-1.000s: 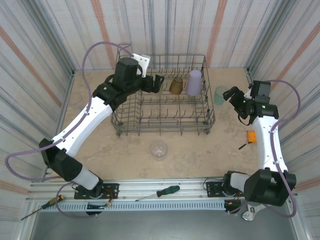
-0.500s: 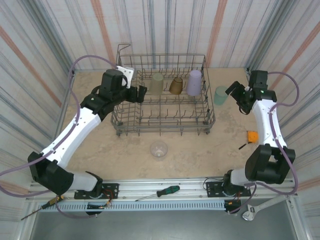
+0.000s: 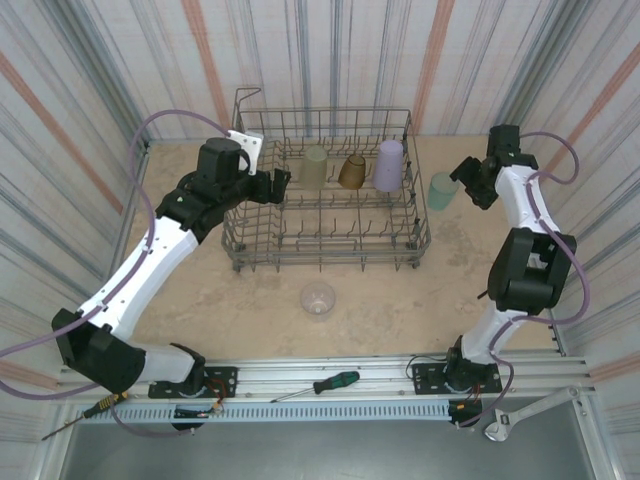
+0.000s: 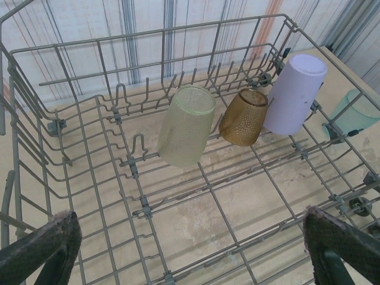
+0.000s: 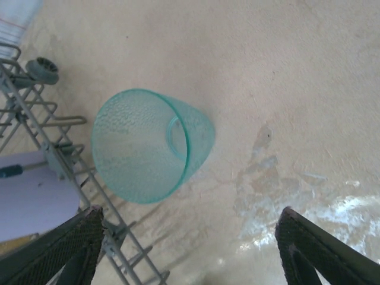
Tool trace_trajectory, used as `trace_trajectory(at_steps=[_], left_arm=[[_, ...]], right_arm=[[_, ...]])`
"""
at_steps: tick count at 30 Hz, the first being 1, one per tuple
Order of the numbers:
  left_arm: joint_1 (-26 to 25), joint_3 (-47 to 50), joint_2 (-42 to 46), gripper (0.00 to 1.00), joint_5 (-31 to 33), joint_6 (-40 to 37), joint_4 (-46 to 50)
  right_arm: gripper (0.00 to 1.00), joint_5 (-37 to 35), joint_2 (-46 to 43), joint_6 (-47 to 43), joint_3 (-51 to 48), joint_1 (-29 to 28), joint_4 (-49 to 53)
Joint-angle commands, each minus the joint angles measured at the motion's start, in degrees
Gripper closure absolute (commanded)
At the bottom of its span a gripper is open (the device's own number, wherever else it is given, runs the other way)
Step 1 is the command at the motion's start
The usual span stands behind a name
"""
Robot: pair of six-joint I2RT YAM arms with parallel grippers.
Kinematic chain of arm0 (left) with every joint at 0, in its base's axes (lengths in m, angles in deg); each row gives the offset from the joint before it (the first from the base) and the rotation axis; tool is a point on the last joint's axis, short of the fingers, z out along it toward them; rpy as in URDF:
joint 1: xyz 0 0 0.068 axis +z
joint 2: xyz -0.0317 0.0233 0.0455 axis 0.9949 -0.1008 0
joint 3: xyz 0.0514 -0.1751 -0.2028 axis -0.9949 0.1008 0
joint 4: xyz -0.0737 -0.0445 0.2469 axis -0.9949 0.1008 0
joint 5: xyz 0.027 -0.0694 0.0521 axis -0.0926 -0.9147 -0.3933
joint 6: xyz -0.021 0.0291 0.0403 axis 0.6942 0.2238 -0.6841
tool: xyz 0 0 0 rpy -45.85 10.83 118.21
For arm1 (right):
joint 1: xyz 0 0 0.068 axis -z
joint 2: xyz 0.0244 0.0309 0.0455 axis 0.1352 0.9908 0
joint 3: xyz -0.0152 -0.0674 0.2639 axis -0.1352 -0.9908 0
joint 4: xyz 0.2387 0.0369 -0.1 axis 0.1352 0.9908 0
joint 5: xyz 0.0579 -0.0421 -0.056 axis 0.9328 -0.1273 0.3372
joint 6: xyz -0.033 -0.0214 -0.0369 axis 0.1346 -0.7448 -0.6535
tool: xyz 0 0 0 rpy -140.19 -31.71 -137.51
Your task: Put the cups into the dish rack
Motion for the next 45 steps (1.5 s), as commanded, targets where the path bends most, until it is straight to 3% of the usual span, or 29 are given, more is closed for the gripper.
trace_trajectory(at_steps=[1, 8, 13, 22, 30, 45], left_arm=[[0.2, 0.1, 0.2, 0.01, 2.4, -0.4, -0.3], [0.3, 0.0, 0.4, 0.01, 2.9, 0.0, 0.1], [0.1, 0.2, 0.5, 0.01, 3.3, 0.6, 0.0], [0.2, -0.2, 0.9, 0.01, 3.5, 0.9, 0.5], [0.2, -0.5, 1.0, 0.01, 3.3, 1.0, 0.9], [0.2, -2.1, 0.6, 0.01, 1.8, 1.5, 2.7]], right_arm=[[0.29, 0.1, 3.9, -0.2, 4.5, 0.4, 3.1], [0.49, 0.1, 9.6, 0.3, 8.2, 0.3, 4.6], [0.71, 1.6, 13.8, -0.5, 10.9, 0.2, 6.7], [0.71, -0.1, 17.4, -0.9, 13.9, -0.5, 8.1], [1.0, -0.8, 17.4, -1.2, 14.6, -1.1, 8.8], [1.0, -1.5, 6.8, -4.7, 21.1, -2.5, 14.5]])
